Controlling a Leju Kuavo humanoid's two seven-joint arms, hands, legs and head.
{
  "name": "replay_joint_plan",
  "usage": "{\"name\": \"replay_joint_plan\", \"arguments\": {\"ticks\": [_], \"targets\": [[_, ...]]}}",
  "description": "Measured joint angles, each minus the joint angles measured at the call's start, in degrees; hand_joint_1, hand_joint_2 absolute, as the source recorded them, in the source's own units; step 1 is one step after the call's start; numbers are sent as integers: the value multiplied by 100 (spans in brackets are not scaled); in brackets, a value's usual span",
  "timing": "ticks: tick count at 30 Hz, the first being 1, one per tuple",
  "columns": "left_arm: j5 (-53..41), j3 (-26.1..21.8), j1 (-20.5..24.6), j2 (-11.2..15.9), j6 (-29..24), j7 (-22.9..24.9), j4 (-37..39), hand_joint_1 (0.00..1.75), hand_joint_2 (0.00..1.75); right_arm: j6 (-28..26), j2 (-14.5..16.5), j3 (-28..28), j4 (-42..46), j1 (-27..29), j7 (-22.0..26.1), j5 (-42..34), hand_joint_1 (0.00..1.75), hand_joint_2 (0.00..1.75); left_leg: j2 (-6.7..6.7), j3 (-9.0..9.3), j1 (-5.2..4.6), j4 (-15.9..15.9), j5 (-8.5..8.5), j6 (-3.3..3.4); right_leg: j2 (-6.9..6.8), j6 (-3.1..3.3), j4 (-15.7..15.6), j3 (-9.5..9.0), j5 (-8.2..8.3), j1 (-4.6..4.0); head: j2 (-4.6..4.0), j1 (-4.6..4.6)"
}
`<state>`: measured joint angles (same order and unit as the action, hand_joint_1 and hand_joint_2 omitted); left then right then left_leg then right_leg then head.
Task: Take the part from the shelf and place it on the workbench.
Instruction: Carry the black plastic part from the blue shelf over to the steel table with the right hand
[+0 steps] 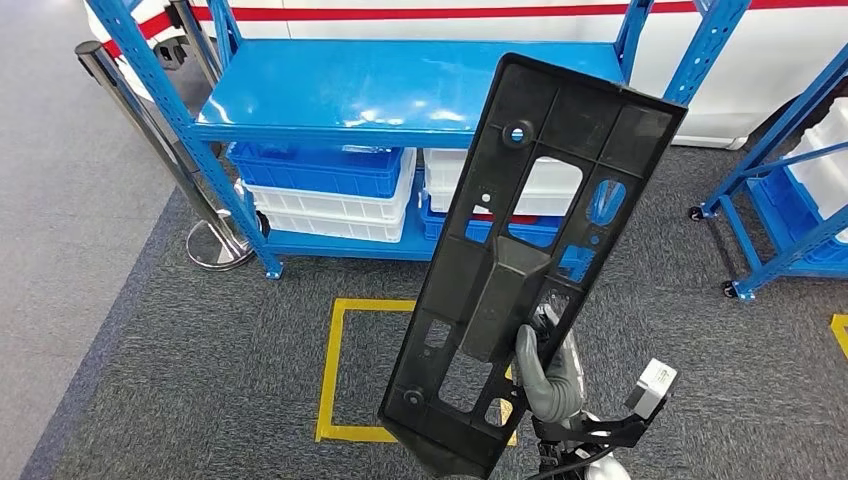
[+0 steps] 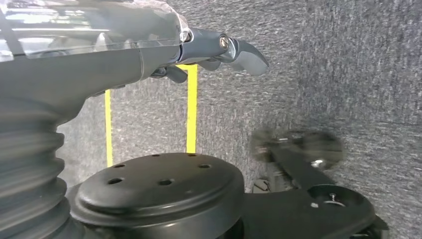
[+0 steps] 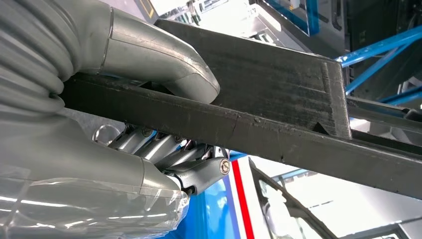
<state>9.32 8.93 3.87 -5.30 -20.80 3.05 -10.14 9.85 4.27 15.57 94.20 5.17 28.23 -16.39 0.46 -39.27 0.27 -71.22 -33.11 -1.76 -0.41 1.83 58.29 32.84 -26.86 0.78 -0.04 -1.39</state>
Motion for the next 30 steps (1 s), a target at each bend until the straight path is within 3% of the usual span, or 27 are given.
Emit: {"name": "replay_joint_plan", "arguments": {"ticks": [1, 3, 5, 7, 8, 12, 14, 17, 19, 20, 21, 23, 25, 27, 29, 30], "targets": [[11, -6, 4, 13, -11, 27, 0, 0, 175, -5, -2, 12, -43, -45, -7, -13, 175, 175, 1, -36, 5, -257, -41, -13, -2, -2, 7, 54, 37, -2, 0, 0], [20, -16, 10, 28, -41, 102, 0, 0, 175, -20, -3, 35, -129, -134, -22, -36, 175, 175, -2, 162, 15, -210, 235, -11, 17, -16, 28, 143, 103, -3, 0, -1], [21, -25, 9, 60, -70, 154, 1, 0, 175, -30, -3, 64, -200, -207, -26, -51, 175, 175, -111, 668, 20, 518, 513, 40, 77, -48, 43, 197, 154, -1, 0, 0], [20, -33, -15, 99, -96, 182, 2, 0, 175, -30, -1, 97, -250, -273, -26, -59, 175, 175, -294, 1094, 13, 1220, 486, 96, 141, -109, 45, 238, 216, 10, 0, 1], [16, -35, -31, 115, -106, 196, 2, 0, 175, -30, 0, 111, -274, -301, -24, -63, 175, 175, -342, 1174, 2, 1373, 429, 112, 171, -150, 34, 260, 258, 23, 0, -2], [5, -39, -56, 139, -136, 233, 2, 0, 175, -31, 0, 135, -353, -362, -8, -103, 175, 175, -196, 1230, 32, 1633, 466, 178, 250, -283, 13, 333, 336, 6, 0, -8], [-2, -40, -65, 140, -143, 219, 2, 0, 175, -30, -1, 138, -384, -399, -2, -121, 175, 175, -101, 1212, 46, 1665, 513, 227, 170, -305, 394, 507, 49, 5, 0, 11], [-27, -40, -81, 141, -133, 201, 2, 0, 175, -54, -1, 146, -422, -441, 2, -132, 175, 175, 42, 1140, 27, 1625, 542, 267, 103, -341, 1350, 885, -450, 8, 0, 24], [-35, -41, -81, 141, -126, 197, 2, 0, 175, -162, -1, 146, -432, -441, 36, -74, 175, 175, 127, 1099, 22, 1577, 541, 268, 85, -351, 1559, 921, -462, 9, 0, 24], [-46, -40, -79, 141, -118, 194, 2, 0, 175, -261, -2, 146, -427, -441, 83, -15, 175, 175, 177, 1079, 20, 1546, 535, 265, 60, -348, 1436, 817, -363, 9, 0, 24], [-66, -40, -77, 140, -104, 187, 2, 0, 175, -383, -2, 146, -405, -441, 159, 64, 175, 175, 222, 1065, 19, 1514, 523, 256, 5, -337, 1123, 616, -201, 7, 0, 24], [-131, -34, -77, 141, -55, 165, 2, 0, 175, -611, -4, 148, -278, -439, 400, 222, 175, 175, 298, 1042, -2, 1440, 484, 219, -244, -274, 405, 207, 8, -37, 0, 25], [-199, -22, -81, 149, -5, 138, 2, 0, 175, -758, -11, 155, -12, -410, 673, 340, 175, 175, 382, 1019, -39, 1386, 454, 175, -389, -186, 123, 87, 21, -89, 0, 21], [-233, -10, -80, 166, 27, 108, 2, 0, 175, -821, -29, 163, 324, -343, 820, 419, 175, 175, 478, 1012, -56, 1367, 428, 135, -289, -111, 116, 124, 43, -88, 0, 18], [-237, -7, -72, 191, 46, 70, 2, 0, 175, -837, -45, 186, 635, -291, 846, 493, 175, 175, 365, 963, -39, 1221, 276, 83, -175, -38, 93, 146, 85, -60, 0, 18], [-237, -6, -69, 206, 54, 54, 2, 0, 175, -833, -49, 214, 779, -282, 855, 532, 175, 175, 244, 868, -24, 984, 106, 56, -117, -2, 82, 160, 108, -46, 0, 17]]}}
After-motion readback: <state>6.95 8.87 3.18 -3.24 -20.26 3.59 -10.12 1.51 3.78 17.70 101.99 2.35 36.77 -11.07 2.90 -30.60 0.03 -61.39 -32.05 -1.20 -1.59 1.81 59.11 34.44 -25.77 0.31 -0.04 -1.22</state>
